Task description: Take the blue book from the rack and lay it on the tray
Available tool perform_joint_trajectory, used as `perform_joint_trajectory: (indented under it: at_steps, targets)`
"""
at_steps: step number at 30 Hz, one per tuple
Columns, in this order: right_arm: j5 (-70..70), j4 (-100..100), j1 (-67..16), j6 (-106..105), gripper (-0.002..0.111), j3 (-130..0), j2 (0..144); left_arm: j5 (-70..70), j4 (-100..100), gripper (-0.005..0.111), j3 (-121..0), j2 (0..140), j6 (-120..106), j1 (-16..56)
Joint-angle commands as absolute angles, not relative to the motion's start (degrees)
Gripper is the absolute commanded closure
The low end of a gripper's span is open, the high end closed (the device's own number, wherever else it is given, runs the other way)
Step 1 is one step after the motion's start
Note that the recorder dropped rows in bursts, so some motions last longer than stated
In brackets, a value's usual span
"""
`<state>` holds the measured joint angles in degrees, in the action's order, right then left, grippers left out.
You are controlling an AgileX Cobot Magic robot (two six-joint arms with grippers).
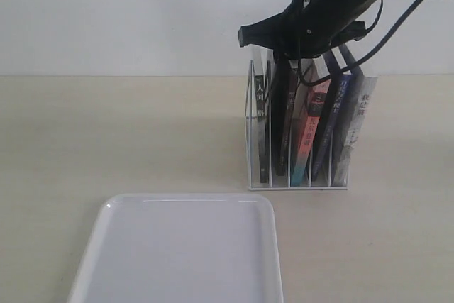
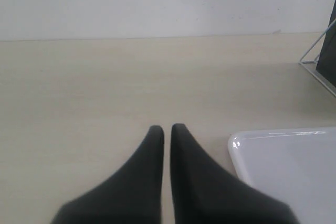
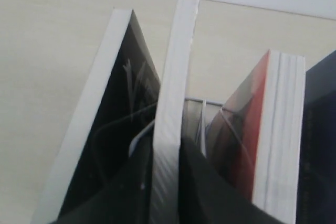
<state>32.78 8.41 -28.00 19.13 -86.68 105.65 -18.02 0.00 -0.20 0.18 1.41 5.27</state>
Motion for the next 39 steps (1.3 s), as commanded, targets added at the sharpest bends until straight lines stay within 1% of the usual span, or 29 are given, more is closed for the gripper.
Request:
perform_joint_trajectory:
  at_steps: [1, 13, 29, 39]
  targets:
    - [32.14, 8.51, -27.89, 19.39, 0.108, -86.96, 105.82, -17.72, 0.00, 0.103, 0.00, 0.00, 1.79, 5.14]
    - [39.28, 8.76, -28.00, 21.01, 0.108, -93.99, 104.30, -17.72, 0.00, 0.103, 0.00, 0.00, 1.79, 5.14]
    - [40.89, 11.41, -28.00, 22.55, 0.108, -93.98, 92.12, -17.72, 0.00, 0.103, 0.00, 0.00, 1.79, 5.14]
    - [43.40, 11.71, -28.00, 24.56, 0.108, -93.98, 91.34, -17.72, 0.00, 0.103, 0.00, 0.00, 1.79, 5.14]
